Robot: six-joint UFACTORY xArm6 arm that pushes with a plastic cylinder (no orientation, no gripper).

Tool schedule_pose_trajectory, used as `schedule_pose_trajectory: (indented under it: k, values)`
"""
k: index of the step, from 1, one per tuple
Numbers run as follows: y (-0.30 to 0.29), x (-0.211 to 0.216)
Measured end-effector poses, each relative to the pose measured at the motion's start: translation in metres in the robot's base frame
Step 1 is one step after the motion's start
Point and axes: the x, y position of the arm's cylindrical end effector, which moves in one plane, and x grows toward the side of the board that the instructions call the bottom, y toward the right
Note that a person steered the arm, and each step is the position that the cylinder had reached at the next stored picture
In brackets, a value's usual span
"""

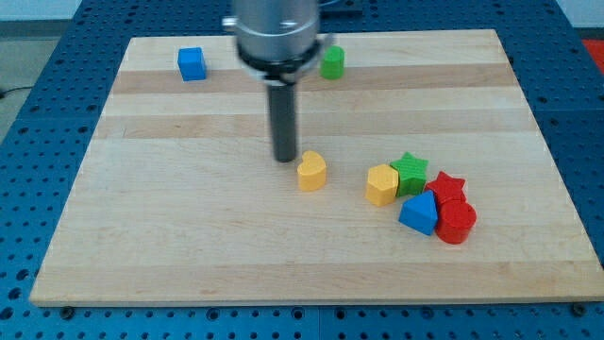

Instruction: Push hexagon to the top right of the board

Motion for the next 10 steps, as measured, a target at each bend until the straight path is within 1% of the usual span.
schedule_pose_trajectory:
  k: [1, 2, 3, 5, 6, 7, 9, 10]
  values:
    - [-0.032, 0.047]
    - [0.021, 0.11]
    - [0.101, 0.124]
    - [0.155, 0.091]
    - [0.15, 0.063]
    - [0.138, 0.061]
    - [0.138, 0.06]
    - [0.141, 0.035]
